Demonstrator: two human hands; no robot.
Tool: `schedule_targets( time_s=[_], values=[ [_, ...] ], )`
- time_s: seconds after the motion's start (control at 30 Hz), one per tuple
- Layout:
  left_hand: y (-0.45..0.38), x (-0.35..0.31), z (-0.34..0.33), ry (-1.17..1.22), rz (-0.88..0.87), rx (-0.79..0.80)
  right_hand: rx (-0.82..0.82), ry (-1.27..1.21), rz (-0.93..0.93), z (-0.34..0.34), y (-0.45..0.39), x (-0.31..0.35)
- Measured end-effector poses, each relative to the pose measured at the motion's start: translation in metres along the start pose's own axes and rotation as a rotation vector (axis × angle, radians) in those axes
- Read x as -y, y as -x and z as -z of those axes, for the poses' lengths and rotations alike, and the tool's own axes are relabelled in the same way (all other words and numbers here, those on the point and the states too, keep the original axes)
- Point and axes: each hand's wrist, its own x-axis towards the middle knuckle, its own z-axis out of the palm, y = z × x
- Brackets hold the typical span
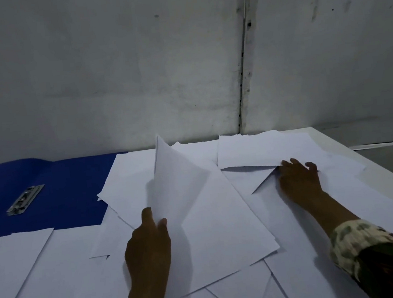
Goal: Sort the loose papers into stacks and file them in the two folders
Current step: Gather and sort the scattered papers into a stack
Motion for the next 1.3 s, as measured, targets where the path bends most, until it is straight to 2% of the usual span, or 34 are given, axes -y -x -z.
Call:
schedule_targets(
  time_s=[0.03, 0.07, 0.23, 0.37, 0.43, 0.53, 0.67, 0.77, 0.83, 0.93, 1.0, 1.07, 1.1, 1.23, 1.3],
  values=[
    [-0.001, 0.001, 0.000, 0.011, 0.011, 0.003, -0.128, 0.033, 0.028, 0.003, -0.001, -0.002],
    [-0.002, 0.001, 0.000, 0.021, 0.016, 0.006, -0.179, 0.002, 0.020, 0.006, -0.002, -0.003],
    [-0.001, 0.000, 0.002, 0.032, -0.007, 0.002, -0.131, -0.025, -0.041, 0.047, 0.003, 0.012],
    [0.002, -0.003, 0.000, 0.061, -0.031, 0.038, -0.059, -0.148, 0.106, 0.069, 0.029, 0.048],
    [0.003, -0.005, -0.003, 0.104, -0.042, 0.047, 0.003, -0.169, 0.115, 0.072, 0.037, 0.067],
    [0.007, -0.007, -0.002, 0.174, -0.091, 0.036, -0.115, -0.109, 0.201, 0.068, 0.049, 0.094],
    [0.010, -0.007, -0.003, 0.308, -0.072, 0.046, -0.182, -0.033, 0.331, 0.065, 0.055, 0.123],
    [0.009, -0.007, -0.004, 0.387, -0.045, 0.066, -0.405, 0.004, 0.420, 0.079, 0.056, 0.137],
    [0.009, -0.006, -0.004, 0.425, -0.044, 0.064, -0.443, 0.009, 0.460, 0.084, 0.048, 0.141],
    [0.009, -0.007, -0.003, 0.474, -0.049, 0.070, -0.298, -0.016, 0.416, 0.098, 0.040, 0.144],
    [0.009, -0.007, -0.003, 0.499, -0.044, 0.060, -0.084, -0.113, 0.418, 0.094, 0.039, 0.147],
    [0.007, -0.007, -0.004, 0.517, -0.046, 0.054, 0.172, -0.340, 0.396, 0.090, 0.045, 0.151],
    [0.008, -0.007, -0.004, 0.540, -0.034, 0.051, 0.238, -0.470, 0.354, 0.088, 0.050, 0.154],
    [0.011, -0.018, 0.007, 0.739, 0.095, 0.072, 0.332, -0.903, 0.121, 0.073, 0.062, 0.165],
    [0.012, -0.020, 0.010, 0.705, 0.121, 0.112, 0.446, -1.161, 0.004, 0.070, 0.069, 0.168]
  ],
)
